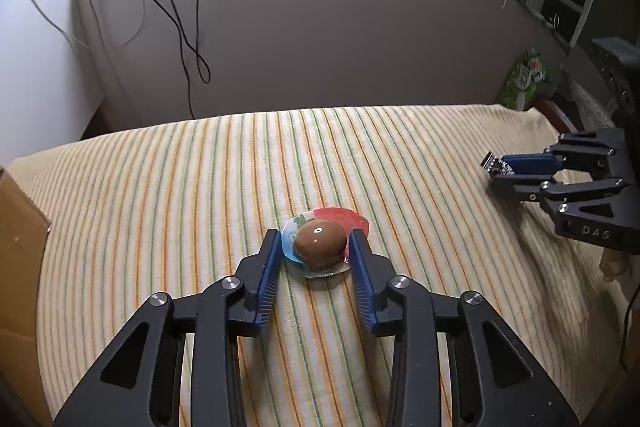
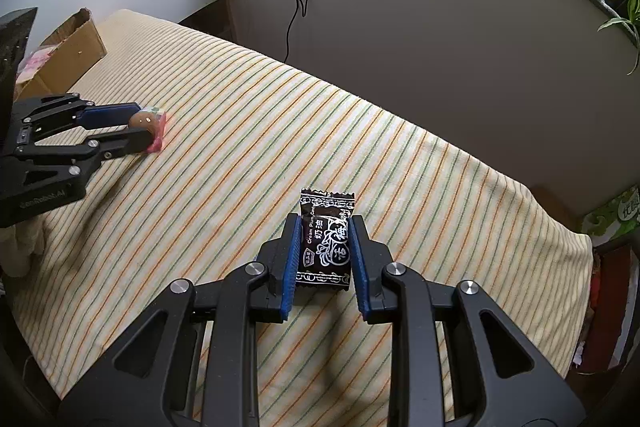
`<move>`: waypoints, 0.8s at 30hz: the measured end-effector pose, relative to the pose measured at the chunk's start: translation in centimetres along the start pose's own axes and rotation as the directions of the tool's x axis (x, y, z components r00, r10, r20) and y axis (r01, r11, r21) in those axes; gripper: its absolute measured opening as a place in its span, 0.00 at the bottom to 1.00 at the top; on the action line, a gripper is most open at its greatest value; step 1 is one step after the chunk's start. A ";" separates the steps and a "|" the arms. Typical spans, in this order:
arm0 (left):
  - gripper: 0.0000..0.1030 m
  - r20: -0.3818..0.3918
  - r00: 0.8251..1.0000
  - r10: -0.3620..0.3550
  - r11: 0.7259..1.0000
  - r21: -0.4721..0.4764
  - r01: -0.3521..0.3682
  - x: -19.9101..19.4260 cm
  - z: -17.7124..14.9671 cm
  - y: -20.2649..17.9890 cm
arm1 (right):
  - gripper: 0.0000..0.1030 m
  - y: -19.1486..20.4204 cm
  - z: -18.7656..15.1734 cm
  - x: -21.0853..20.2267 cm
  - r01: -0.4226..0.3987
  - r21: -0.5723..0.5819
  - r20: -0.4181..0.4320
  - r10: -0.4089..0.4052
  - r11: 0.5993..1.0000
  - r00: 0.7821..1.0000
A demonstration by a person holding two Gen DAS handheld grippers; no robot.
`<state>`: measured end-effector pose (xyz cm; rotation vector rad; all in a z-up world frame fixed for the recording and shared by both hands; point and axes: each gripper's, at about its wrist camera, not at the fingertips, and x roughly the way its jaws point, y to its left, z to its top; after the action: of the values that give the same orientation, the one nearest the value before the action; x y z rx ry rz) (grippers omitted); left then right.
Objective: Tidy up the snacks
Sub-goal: 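Lift the chocolate egg and black candy and carry both to the box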
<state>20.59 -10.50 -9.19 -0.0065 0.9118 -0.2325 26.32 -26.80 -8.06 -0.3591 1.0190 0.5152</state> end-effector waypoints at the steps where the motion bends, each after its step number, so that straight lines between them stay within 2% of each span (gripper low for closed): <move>1: 0.32 -0.005 1.000 0.004 1.000 0.008 -0.004 0.2 0.1 -0.1 | 0.24 0.0 0.0 0.1 0.001 0.000 -0.001 -0.001 1.000 1.000; 4: 0.28 -0.002 1.000 0.000 1.000 0.008 0.000 0.2 0.2 -0.2 | 0.24 0.0 0.0 0.2 0.002 0.002 -0.005 -0.002 1.000 1.000; 11: 0.27 0.018 1.000 -0.010 1.000 0.000 0.010 -1.0 -0.2 0.2 | 0.24 0.1 0.1 -0.2 -0.003 0.009 0.014 0.002 1.000 1.000; 16: 0.27 0.056 0.998 -0.002 1.000 0.013 0.002 -3.1 -0.4 0.1 | 0.24 0.9 0.5 -1.6 -0.014 0.003 0.046 0.014 1.000 0.999; 24: 0.27 0.135 0.991 0.021 1.000 0.008 -0.022 -7.9 -0.9 1.5 | 0.24 4.3 1.8 -4.0 -0.029 -0.032 0.102 0.032 0.999 0.994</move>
<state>15.53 -7.36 -3.74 -0.0035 0.7755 -0.2139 23.55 -23.29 -3.90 -0.3409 0.9196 0.5718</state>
